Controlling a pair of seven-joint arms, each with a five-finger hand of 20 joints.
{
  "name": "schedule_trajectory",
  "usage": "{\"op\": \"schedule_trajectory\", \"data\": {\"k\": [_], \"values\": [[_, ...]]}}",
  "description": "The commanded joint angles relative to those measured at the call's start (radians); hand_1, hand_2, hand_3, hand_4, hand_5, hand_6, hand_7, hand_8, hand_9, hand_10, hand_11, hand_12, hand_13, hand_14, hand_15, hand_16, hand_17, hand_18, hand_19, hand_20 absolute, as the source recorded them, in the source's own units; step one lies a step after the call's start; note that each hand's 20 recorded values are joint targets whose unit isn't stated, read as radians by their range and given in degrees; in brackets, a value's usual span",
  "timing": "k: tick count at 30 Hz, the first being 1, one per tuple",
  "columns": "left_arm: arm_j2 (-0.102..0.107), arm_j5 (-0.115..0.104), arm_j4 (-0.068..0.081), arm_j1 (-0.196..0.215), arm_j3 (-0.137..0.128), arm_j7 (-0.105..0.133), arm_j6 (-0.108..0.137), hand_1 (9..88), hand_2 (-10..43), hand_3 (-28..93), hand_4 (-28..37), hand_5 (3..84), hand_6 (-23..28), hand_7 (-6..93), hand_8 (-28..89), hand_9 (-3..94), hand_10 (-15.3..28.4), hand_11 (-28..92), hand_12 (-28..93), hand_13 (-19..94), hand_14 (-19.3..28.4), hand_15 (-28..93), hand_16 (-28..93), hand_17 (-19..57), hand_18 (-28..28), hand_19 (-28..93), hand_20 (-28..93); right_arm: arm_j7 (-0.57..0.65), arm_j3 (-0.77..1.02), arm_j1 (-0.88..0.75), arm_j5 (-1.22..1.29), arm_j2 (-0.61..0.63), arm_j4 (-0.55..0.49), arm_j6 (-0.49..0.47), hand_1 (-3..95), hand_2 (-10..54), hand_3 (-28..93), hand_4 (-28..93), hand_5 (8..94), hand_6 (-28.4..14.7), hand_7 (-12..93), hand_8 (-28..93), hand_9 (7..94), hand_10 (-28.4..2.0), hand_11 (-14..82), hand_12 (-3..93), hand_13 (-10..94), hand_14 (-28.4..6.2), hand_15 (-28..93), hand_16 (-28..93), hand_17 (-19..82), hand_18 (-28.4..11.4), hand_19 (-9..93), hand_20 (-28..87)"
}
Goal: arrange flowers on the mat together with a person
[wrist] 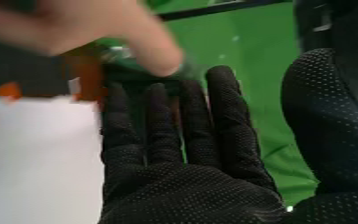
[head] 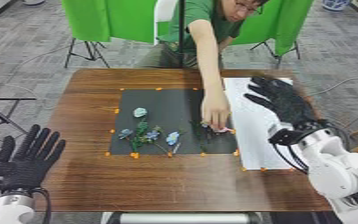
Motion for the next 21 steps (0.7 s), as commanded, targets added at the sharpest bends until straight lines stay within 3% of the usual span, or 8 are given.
{"op": "schedule_trajectory", "data": {"k": [1,6,21], "values": [[-0.004,0.006,0.004,0.012,-0.001,-0.008,0.001,26.0,11.2,70,-28.3,46.6,7.1,8.8,-9,42.8,13.7,15,8,32,16.2,34,-7,-3.2,14.3,33,14,-0.019,0.099,-0.097,0.035,-0.098,-0.014,-0.044,33.5,-0.8,73,-23,46.0,-1.2,14,-11,39.9,-8.7,4.2,8.6,31,-9.5,11,7,25,-13.3,5,22],[-0.005,0.006,0.006,0.009,0.003,-0.006,-0.003,25.9,11.1,70,-28.3,46.6,7.1,8.9,-9,42.8,13.6,15,8,32,16.2,34,-7,-3.2,14.3,33,14,-0.047,0.106,-0.114,0.078,-0.115,-0.016,-0.035,33.9,-1.2,72,-23,47.9,-0.6,14,-12,42.1,-8.9,4.7,8.5,32,-10.1,12,7,27,-15.3,4,22],[-0.016,0.014,0.011,-0.007,0.013,0.007,-0.022,25.6,10.7,70,-28.3,46.3,7.0,8.6,-9,42.6,13.7,15,8,32,16.2,34,-7,-3.2,14.3,33,14,-0.086,0.142,-0.168,0.106,-0.103,-0.033,0.002,34.2,-1.4,72,-23,49.3,-0.3,15,-12,43.7,-8.8,5.1,8.4,33,-9.2,12,6,27,-13.0,3,23]]}}
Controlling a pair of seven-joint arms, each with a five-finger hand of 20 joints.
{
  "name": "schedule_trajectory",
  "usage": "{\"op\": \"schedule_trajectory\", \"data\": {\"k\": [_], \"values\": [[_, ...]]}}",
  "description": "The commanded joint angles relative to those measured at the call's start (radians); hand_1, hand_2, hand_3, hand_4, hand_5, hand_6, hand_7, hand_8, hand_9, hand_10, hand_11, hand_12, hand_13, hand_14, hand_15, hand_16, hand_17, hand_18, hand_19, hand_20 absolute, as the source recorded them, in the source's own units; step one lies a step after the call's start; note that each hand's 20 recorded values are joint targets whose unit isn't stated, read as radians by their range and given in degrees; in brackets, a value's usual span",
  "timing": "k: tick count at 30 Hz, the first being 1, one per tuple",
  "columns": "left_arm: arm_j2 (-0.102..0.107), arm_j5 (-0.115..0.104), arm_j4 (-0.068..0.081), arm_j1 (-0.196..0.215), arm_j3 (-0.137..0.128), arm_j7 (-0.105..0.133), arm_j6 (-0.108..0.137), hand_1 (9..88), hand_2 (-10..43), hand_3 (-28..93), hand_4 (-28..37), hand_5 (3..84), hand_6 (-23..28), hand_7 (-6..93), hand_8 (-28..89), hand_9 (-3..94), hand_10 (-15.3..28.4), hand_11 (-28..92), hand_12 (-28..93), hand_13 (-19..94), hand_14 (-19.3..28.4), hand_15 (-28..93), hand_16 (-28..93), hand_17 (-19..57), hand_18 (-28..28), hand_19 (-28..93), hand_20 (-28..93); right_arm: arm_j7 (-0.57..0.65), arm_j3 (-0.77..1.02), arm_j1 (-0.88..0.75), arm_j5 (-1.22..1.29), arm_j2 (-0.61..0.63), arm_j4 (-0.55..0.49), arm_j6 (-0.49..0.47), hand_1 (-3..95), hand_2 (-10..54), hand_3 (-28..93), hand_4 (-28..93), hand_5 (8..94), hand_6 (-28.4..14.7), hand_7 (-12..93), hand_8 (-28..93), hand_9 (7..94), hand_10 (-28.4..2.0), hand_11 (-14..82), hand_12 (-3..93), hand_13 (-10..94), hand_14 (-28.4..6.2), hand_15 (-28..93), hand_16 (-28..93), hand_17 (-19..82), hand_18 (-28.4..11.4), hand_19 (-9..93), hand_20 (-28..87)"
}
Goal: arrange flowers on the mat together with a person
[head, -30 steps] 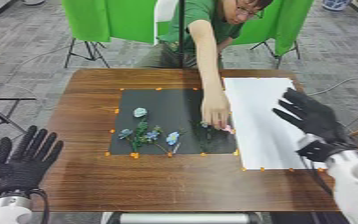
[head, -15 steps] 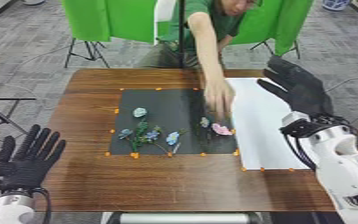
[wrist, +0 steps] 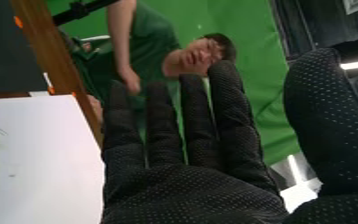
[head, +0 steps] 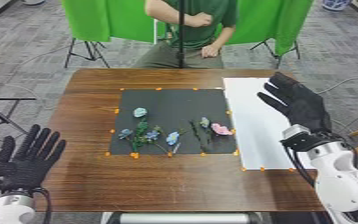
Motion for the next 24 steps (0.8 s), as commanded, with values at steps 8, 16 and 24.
{"op": "schedule_trajectory", "data": {"k": [8,16,24], "values": [[-0.015,0.013,0.006,-0.004,0.008,0.008,-0.021,25.5,10.7,70,-28.3,46.2,6.9,8.6,-9,42.6,13.6,15,8,32,16.2,34,-7,-3.2,14.3,33,14,-0.03,0.01,-0.029,0.01,0.007,-0.013,0.031,34.3,-1.4,72,-23,49.8,-0.4,15,-12,43.8,-8.7,5.1,8.4,33,-9.2,12,6,27,-12.7,2,24],[-0.015,0.014,0.007,-0.011,0.01,0.01,-0.023,25.6,10.8,70,-28.3,46.3,7.0,8.6,-9,42.6,13.6,15,8,32,16.2,34,-7,-3.2,14.3,33,14,-0.019,0.018,-0.034,0.001,-0.004,-0.017,0.035,34.5,-1.4,72,-23,50.1,-0.4,15,-12,43.9,-8.7,5.1,8.4,33,-9.2,12,6,27,-12.3,2,24],[-0.015,0.013,0.006,-0.012,0.009,0.013,-0.024,25.6,10.7,70,-28.3,46.2,7.0,8.4,-8,42.7,13.6,15,8,32,16.2,34,-7,-3.1,14.2,33,14,-0.021,0.016,-0.035,0.006,0.0,-0.016,0.037,34.5,-1.3,72,-23,50.5,-0.5,15,-12,44.2,-8.6,5.2,8.4,33,-9.0,12,6,27,-11.7,2,25]]}}
